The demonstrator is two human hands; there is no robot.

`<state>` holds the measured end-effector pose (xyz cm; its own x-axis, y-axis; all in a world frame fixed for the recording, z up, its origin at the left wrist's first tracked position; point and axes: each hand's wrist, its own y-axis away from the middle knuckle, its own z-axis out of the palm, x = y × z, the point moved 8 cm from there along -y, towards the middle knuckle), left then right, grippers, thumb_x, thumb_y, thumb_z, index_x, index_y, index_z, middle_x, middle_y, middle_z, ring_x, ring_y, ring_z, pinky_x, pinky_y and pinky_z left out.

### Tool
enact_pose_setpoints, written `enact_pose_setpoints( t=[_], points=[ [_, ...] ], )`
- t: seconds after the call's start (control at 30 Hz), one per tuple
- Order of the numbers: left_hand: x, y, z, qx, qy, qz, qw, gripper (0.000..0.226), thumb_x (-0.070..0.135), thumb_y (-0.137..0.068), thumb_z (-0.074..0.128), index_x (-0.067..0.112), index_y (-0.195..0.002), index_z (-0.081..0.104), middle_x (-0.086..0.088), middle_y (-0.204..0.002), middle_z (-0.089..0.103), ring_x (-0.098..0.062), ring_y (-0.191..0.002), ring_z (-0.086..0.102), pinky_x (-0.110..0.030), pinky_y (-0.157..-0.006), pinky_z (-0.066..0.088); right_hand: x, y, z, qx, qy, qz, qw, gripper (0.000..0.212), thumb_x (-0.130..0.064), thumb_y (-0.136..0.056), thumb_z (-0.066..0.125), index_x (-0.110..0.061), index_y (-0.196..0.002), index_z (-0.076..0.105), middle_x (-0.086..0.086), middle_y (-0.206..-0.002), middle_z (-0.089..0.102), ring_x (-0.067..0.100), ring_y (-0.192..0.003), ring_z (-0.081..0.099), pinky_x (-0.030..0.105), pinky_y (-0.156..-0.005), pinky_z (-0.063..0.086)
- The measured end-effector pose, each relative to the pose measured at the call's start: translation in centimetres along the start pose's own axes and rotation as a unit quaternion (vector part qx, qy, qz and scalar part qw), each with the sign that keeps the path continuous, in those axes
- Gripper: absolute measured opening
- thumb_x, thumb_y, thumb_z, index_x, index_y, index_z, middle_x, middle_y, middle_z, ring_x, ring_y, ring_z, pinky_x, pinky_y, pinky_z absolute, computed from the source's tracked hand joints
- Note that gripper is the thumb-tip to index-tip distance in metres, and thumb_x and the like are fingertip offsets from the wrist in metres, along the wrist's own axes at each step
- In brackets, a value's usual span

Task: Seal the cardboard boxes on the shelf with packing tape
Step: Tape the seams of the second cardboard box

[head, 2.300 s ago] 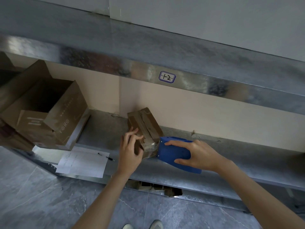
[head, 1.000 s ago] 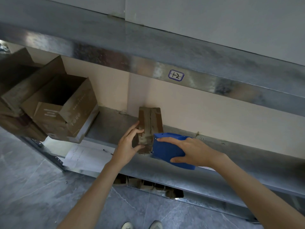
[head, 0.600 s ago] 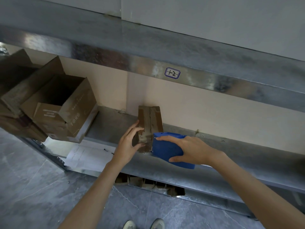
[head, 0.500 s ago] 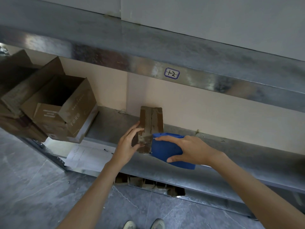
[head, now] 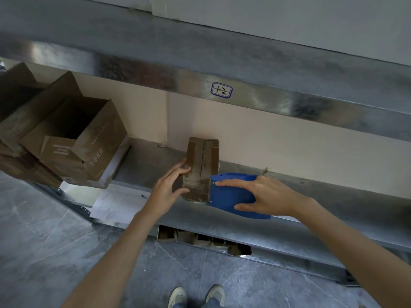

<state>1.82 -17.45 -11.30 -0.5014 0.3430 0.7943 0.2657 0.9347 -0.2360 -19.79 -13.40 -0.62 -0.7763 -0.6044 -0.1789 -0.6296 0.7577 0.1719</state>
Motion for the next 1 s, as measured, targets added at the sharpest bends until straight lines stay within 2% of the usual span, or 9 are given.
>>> enact_pose_setpoints(
  t=[0.13, 0.33, 0.5, 0.53, 0.6, 0.63, 0.7, 0.8, 1.0],
  points=[
    [0.0, -0.2, 0.1, -0.002, -0.013, 0.000, 1.000, 0.057, 0.015, -0.081, 0.077, 0.022, -0.133, 0.055, 0.011, -0.157, 0.034, -0.005, -0.141, 0.037, -0.043, -0.117, 0.036, 1.9, 1.1, 0.1, -0.011, -0.019, 0.005, 1.000, 0.064, -0.049, -0.095, 0.055, -0.059, -0.145, 0.016, -0.008, -0.055, 0.043, 0.008, -0.048, 0.044, 0.016, -0.050, 0.029],
    [0.6, -0.4, 0.5, 0.003, -0.031, -0.003, 1.000, 0.056, 0.017, -0.082, 0.077, 0.022, -0.132, 0.054, 0.012, -0.156, 0.034, 0.003, -0.139, 0.034, -0.021, -0.116, 0.026, 2.9, 2.9, -0.8, 0.003, -0.030, 0.002, 1.000, 0.065, -0.049, -0.094, 0.057, -0.061, -0.144, 0.018, -0.006, -0.050, 0.037, 0.000, -0.060, 0.049, 0.017, -0.049, 0.027],
    [0.7, -0.4, 0.8, 0.002, -0.033, -0.004, 0.999, 0.056, 0.015, -0.082, 0.076, 0.021, -0.133, 0.053, 0.013, -0.155, 0.033, 0.016, -0.137, 0.028, -0.006, -0.113, 0.019, 3.2, 3.5, -1.4, 0.017, -0.020, -0.006, 1.000, 0.067, -0.049, -0.092, 0.059, -0.063, -0.143, 0.018, -0.002, -0.048, 0.041, 0.008, -0.057, 0.050, 0.017, -0.049, 0.030],
    [0.8, -0.3, 0.8, 0.004, -0.029, -0.005, 1.000, 0.056, 0.015, -0.082, 0.077, 0.021, -0.133, 0.053, 0.013, -0.155, 0.033, 0.015, -0.137, 0.028, -0.007, -0.113, 0.019, 3.6, 3.8, -1.5, 0.021, -0.020, -0.004, 1.000, 0.068, -0.048, -0.092, 0.060, -0.063, -0.143, 0.018, -0.006, -0.052, 0.048, 0.005, -0.060, 0.051, 0.016, -0.048, 0.029],
    [0.7, -0.4, 0.8, 0.006, -0.023, -0.008, 1.000, 0.056, 0.015, -0.082, 0.077, 0.021, -0.133, 0.054, 0.013, -0.155, 0.034, 0.012, -0.138, 0.030, -0.012, -0.115, 0.022, 4.4, 4.4, -1.6, 0.025, -0.019, 0.006, 1.000, 0.070, -0.048, -0.090, 0.062, -0.065, -0.141, 0.017, -0.030, -0.067, 0.053, 0.001, -0.064, 0.052, 0.015, -0.048, 0.026],
    [0.6, -0.4, 0.7, 0.006, -0.019, -0.009, 1.000, 0.057, 0.015, -0.081, 0.078, 0.021, -0.132, 0.054, 0.013, -0.155, 0.034, 0.009, -0.138, 0.031, -0.015, -0.116, 0.024, 4.8, 4.6, -1.5, 0.020, -0.022, 0.016, 0.999, 0.070, -0.049, -0.090, 0.062, -0.066, -0.141, 0.017, -0.027, -0.065, 0.053, 0.002, -0.063, 0.052, 0.015, -0.048, 0.026],
    [0.5, -0.5, 0.7, 0.010, -0.012, -0.008, 1.000, 0.058, 0.013, -0.080, 0.078, 0.020, -0.133, 0.054, 0.013, -0.154, 0.035, 0.004, -0.139, 0.034, -0.024, -0.118, 0.028, 5.3, 4.8, -0.9, 0.012, -0.027, 0.034, 0.999, 0.069, -0.050, -0.090, 0.062, -0.065, -0.142, 0.019, -0.003, -0.048, 0.042, 0.007, -0.056, 0.050, 0.017, -0.048, 0.027],
    [0.4, -0.4, 0.8, 0.011, -0.007, -0.003, 1.000, 0.060, 0.011, -0.080, 0.079, 0.018, -0.133, 0.054, 0.012, -0.153, 0.037, 0.000, -0.140, 0.036, -0.036, -0.118, 0.034, 5.3, 4.1, -0.1, 0.002, -0.010, 0.055, 0.998, 0.067, -0.050, -0.093, 0.058, -0.060, -0.145, 0.017, -0.007, -0.046, 0.033, 0.011, -0.045, 0.041, 0.018, -0.048, 0.027],
    [0.3, -0.3, 0.9, 0.011, 0.016, -0.009, 1.000, 0.061, 0.009, -0.080, 0.078, 0.020, -0.135, 0.053, 0.010, -0.154, 0.038, -0.002, -0.142, 0.035, -0.047, -0.116, 0.036, 5.6, 2.6, 1.3, -0.007, -0.009, 0.082, 0.997, 0.068, -0.049, -0.095, 0.055, -0.056, -0.147, 0.012, -0.013, -0.056, 0.038, 0.006, -0.049, 0.041, 0.021, -0.054, 0.034]
  ],
)
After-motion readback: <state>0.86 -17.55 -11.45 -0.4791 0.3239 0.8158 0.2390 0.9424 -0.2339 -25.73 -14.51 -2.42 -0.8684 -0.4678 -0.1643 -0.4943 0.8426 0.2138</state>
